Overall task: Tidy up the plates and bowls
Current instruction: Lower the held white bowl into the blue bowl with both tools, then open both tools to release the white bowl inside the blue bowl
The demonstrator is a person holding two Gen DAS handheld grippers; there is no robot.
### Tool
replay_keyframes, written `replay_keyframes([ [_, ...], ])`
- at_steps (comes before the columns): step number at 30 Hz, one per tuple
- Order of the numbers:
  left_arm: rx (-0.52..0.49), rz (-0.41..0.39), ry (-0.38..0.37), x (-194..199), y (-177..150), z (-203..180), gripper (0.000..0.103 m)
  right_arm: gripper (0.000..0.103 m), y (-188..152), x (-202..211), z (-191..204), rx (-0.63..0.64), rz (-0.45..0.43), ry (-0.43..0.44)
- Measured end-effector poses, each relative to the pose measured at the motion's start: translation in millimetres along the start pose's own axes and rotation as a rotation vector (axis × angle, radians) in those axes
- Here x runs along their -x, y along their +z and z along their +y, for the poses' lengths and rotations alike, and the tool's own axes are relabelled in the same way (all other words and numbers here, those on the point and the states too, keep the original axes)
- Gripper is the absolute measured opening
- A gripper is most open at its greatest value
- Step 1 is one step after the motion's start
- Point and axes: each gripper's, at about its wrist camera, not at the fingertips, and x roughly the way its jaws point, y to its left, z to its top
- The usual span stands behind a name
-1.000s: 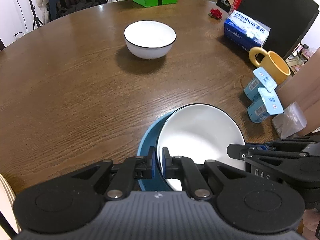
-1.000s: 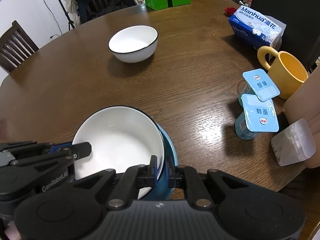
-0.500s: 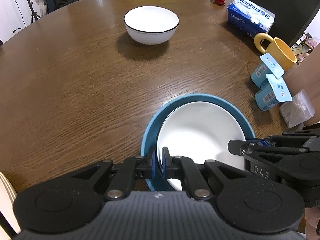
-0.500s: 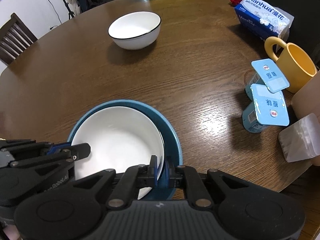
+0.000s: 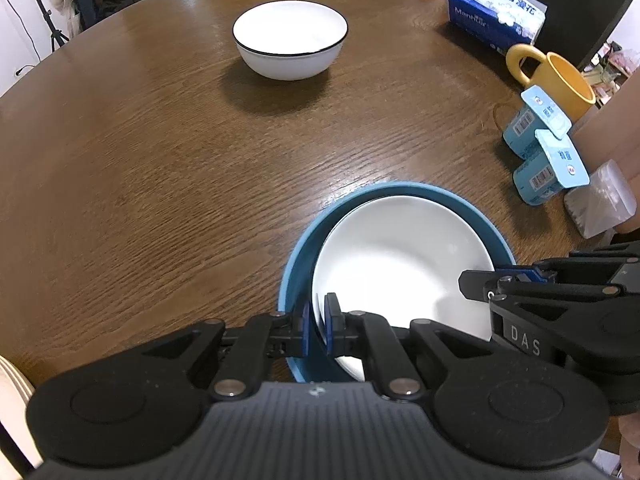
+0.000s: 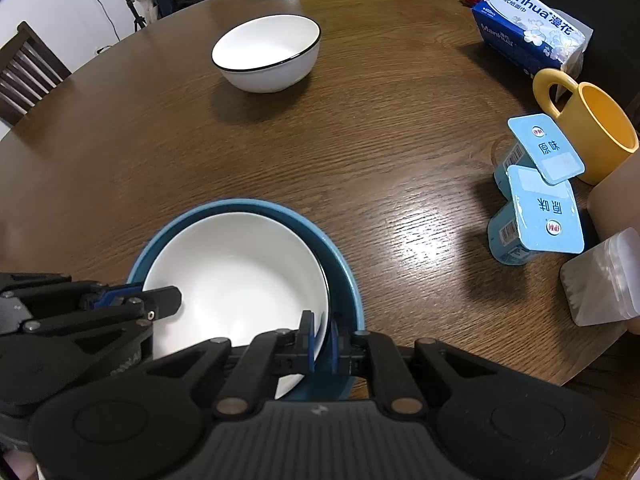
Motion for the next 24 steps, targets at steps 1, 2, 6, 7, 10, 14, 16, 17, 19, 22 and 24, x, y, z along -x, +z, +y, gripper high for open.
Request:
replay_keyframes([
  [1,-0.005,0.008,0.001,-0.3,1.2,-0.4,0.008,0.008,0.2,-0.1,-0.1,0.001,0.004,0.001],
  [2,-0.01,0.016,0.003,-0.7,2.5,-0.8,0.008,0.008,0.8,-0.1,-0.4,0.001,0.007,0.002],
  [6,-0.035,0.045,0.009,-2.5,7.0,-2.9,0.009,0.008,3.9,-1.3,-0.4,0.006,0.023,0.002],
  [7,-0.04,0.052,0.009,-2.8,7.8,-3.0,0.009,0.008,4.9,-1.7,-0.2,0.007,0.027,0.001],
  [10,-0.053,0.072,0.01,-4.0,10.5,-4.3,0.009,0.008,7.1,-3.3,0.4,0.01,0.039,-0.001],
  [14,-0.062,0.09,0.01,-5.1,12.1,-5.2,0.009,0.008,9.6,-4.1,-1.3,0.007,0.05,0.003],
  [16,-0.068,0.095,0.012,-5.5,13.9,-6.6,0.009,0.008,11.4,-2.9,-2.2,0.009,0.049,0.012],
  [17,-0.067,0.094,0.015,-5.4,14.7,-6.7,0.009,0.009,12.2,-3.0,-1.9,0.011,0.048,0.012],
  [19,-0.057,0.093,0.007,-3.7,15.8,-4.6,0.009,0.01,12.9,-2.4,-0.7,0.018,0.046,0.007],
  [22,-0.045,0.07,-0.007,5.3,15.1,-1.1,0.011,0.011,14.2,1.2,-0.7,0.018,0.031,0.012],
  [24,-0.031,0.046,-0.019,13.4,15.3,2.7,0.018,0.012,14.9,7.9,-1.8,0.018,0.01,0.021],
])
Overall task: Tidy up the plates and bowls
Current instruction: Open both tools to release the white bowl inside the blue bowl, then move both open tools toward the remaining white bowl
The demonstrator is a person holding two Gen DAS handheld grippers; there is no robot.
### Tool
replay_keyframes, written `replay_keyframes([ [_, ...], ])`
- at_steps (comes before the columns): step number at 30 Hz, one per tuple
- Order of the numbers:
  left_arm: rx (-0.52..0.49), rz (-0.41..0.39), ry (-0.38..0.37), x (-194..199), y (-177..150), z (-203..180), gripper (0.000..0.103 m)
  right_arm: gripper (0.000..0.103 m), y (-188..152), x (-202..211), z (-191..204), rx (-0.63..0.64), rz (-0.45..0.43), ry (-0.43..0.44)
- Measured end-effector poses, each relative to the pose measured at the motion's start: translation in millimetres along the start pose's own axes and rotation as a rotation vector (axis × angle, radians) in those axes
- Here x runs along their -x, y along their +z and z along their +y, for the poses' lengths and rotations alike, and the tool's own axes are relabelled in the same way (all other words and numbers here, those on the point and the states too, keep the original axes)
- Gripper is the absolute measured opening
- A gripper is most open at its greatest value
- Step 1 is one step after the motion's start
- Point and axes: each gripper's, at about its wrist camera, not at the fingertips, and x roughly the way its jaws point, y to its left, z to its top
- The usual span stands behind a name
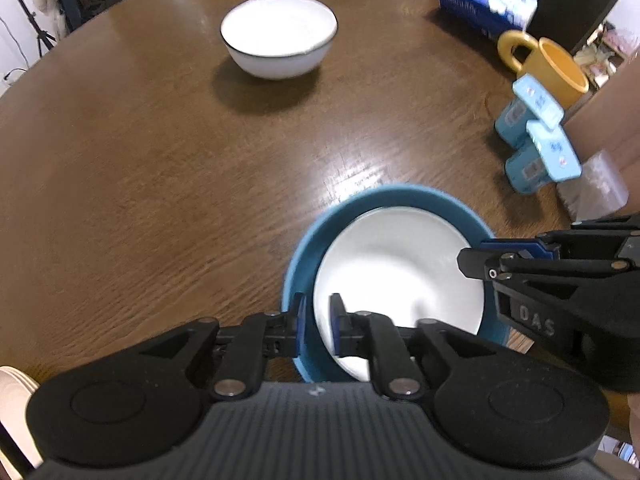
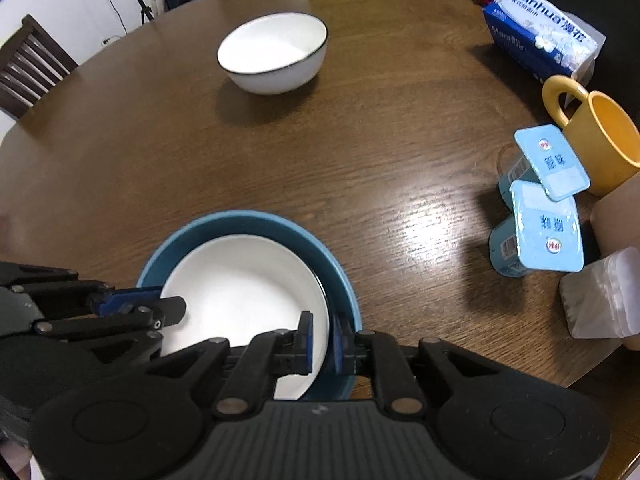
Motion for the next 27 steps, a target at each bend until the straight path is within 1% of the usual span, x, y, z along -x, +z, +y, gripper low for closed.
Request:
replay_keyframes([
  [2,0.023,-0.025,-0.035,9.8,-1.2,4.7,0.026,0.014,0.1,8.6,-1.6,-0.002,-0.027,0.01],
  [3,0.027,-0.037,-0.03,15.0,-1.9,5.5,0.033,0.017,0.6,13.4,-3.1,-0.004,-0.041,0.016],
  [4,0.026,-0.059,-0.009,20.8,-2.9,5.7,0.051,0.023,0.2,18.1,-4.6,-0.008,-0.057,0.024],
  [5,0.029,-0.079,-0.001,26.2,-3.4,6.8,0.061,0.03,-0.1,22.9,-6.2,-0.013,-0.076,0.027],
  [7,0.05,-0.112,-0.013,36.6,-5.4,12.7,0.062,0.039,-0.8,31.7,-9.3,-0.025,-0.11,0.037],
  [9,0.08,-0.148,-0.016,47.3,-7.6,20.0,0.072,0.047,-1.8,39.8,-13.5,-0.043,-0.142,0.051],
  [10,0.094,-0.168,-0.012,52.5,-8.3,23.3,0.079,0.053,-2.1,43.5,-15.8,-0.052,-0.158,0.057],
  [11,0.106,-0.192,-0.006,58.1,-10.2,26.5,0.084,0.059,-2.9,47.2,-18.2,-0.061,-0.176,0.062],
  [12,0.116,-0.213,-0.006,62.5,-11.8,28.6,0.086,0.063,-3.6,49.4,-20.0,-0.068,-0.191,0.067],
  [13,0.131,-0.238,-0.008,67.5,-14.0,31.7,0.092,0.071,-4.5,52.5,-21.5,-0.075,-0.208,0.075],
  [14,0.15,-0.265,-0.007,72.2,-16.3,35.0,0.101,0.079,-5.6,55.6,-22.9,-0.081,-0.224,0.083],
  [15,0.167,-0.295,-0.003,76.7,-19.3,38.3,0.103,0.083,-6.6,57.9,-23.8,-0.084,-0.238,0.088],
  [16,0.184,-0.33,0.004,81.1,-22.4,41.2,0.103,0.086,-7.7,60.8,-24.4,-0.085,-0.254,0.095],
  [18,0.213,-0.387,0.027,87.7,-27.7,45.1,0.103,0.09,-9.1,66.0,-24.2,-0.08,-0.279,0.112],
  [20,0.233,-0.409,0.042,92.5,-30.9,49.0,0.103,0.1,-10.0,70.8,-23.2,-0.07,-0.303,0.114],
  [21,0.245,-0.419,0.044,94.6,-32.6,51.1,0.103,0.102,-9.6,72.9,-23.3,-0.064,-0.314,0.112],
  [27,0.292,-0.473,0.057,104.7,-44.4,60.0,0.103,0.103,-17.4,90.7,-15.4,0.02,-0.413,0.08],
])
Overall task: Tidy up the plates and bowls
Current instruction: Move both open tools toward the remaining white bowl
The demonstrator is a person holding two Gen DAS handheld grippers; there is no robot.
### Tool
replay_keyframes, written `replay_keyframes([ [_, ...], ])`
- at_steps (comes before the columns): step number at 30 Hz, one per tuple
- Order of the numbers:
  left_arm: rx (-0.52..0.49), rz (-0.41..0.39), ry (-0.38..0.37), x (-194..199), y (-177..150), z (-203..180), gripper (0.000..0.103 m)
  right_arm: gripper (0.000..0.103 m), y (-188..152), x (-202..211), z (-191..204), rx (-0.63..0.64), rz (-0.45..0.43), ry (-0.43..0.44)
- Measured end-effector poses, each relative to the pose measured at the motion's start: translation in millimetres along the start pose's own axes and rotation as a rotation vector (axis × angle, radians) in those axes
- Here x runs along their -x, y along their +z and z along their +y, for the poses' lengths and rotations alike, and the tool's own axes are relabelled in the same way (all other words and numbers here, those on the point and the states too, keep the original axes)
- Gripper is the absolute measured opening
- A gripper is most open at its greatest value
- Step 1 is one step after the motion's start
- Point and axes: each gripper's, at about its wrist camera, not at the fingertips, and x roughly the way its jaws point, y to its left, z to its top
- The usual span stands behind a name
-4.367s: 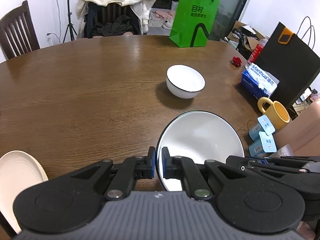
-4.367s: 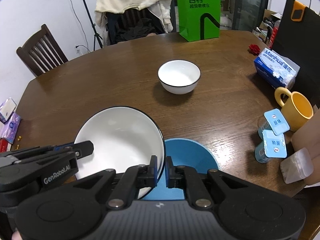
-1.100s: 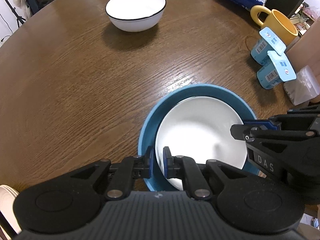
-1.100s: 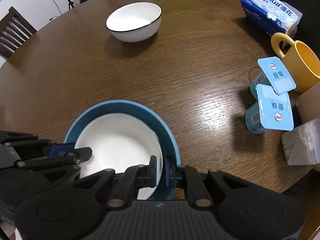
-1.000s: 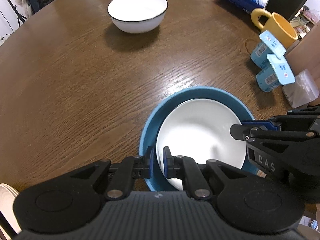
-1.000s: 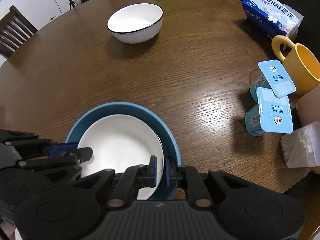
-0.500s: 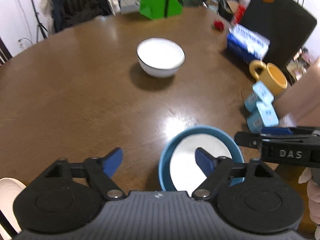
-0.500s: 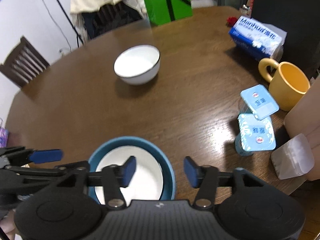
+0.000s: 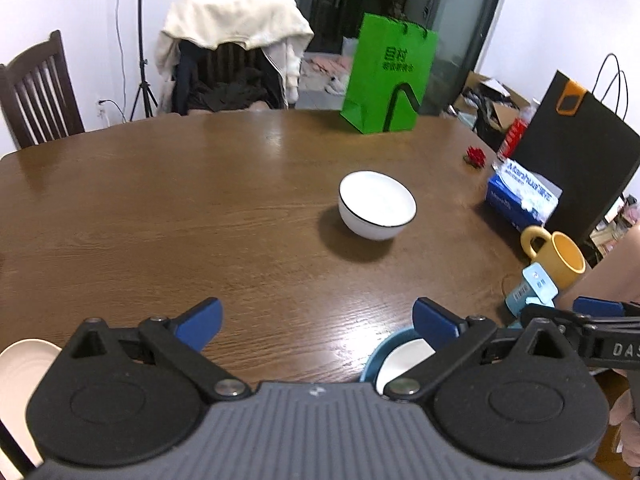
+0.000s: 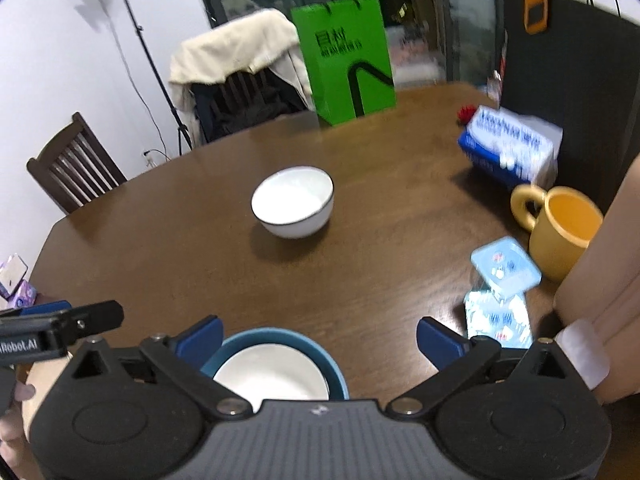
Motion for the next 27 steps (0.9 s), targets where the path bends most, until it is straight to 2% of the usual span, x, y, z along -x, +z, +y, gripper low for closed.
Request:
replay_keyframes([
  [7,0.033,-0.037,0.007,13.8,-2.8,11.2,0.103,0.103,-0.1,16.8,4.5,0.058,-0.065,-0.004],
  [13,0.043,-0.056,0.023,20.8,-4.1,17.3,0.103,0.103,1.6,23.4,1.0,0.043,-0.096,0.023],
  [19,0.05,-0.058,0.028,22.6,-4.4,20.8,0.103,0.103,3.1,16.8,-5.2,0.005,-0.057,0.018],
  [27,0.061,-0.055,0.033,21.2,-1.7,27.0,0.103,0.103,7.4,11.6,-5.2,-0.014,-0.052,0.001],
])
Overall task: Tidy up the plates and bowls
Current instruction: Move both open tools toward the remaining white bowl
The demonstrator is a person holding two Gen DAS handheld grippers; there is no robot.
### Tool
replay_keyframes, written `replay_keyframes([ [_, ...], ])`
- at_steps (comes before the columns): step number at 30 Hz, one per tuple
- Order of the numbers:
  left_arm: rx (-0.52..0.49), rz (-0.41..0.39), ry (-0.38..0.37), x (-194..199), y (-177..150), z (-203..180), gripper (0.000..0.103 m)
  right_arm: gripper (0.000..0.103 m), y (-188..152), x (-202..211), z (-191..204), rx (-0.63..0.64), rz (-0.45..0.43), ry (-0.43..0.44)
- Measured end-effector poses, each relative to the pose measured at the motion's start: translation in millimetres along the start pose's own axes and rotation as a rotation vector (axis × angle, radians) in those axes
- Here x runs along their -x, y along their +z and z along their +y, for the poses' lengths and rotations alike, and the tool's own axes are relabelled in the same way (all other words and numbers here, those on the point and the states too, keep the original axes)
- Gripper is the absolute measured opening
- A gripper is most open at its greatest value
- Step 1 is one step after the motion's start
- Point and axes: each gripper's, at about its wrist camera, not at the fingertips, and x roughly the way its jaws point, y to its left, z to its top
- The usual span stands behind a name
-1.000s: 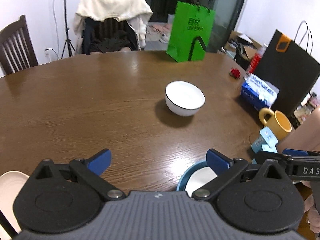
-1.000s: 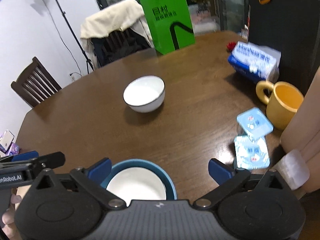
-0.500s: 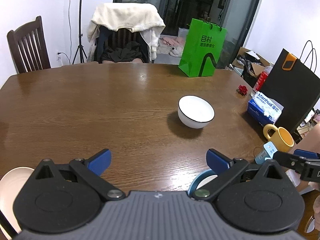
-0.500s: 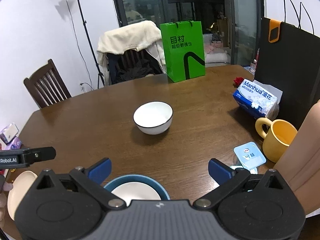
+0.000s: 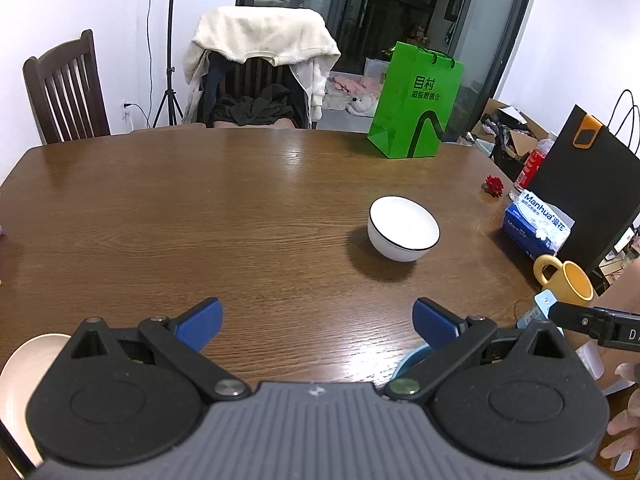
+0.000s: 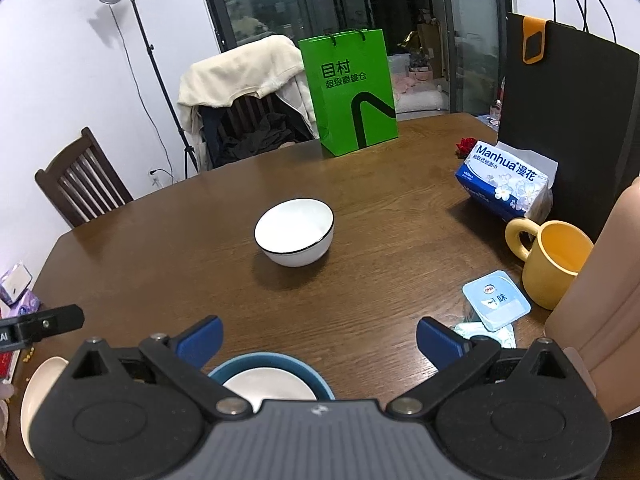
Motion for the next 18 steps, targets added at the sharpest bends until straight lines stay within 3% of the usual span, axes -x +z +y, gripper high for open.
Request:
replay_keyframes([
  [18,0.035,0.026,0.011,-22.4,18.9,13.9,0.103,0.103,23.6,-19.2,-8.2,-0.034,-0.011,-0.005],
])
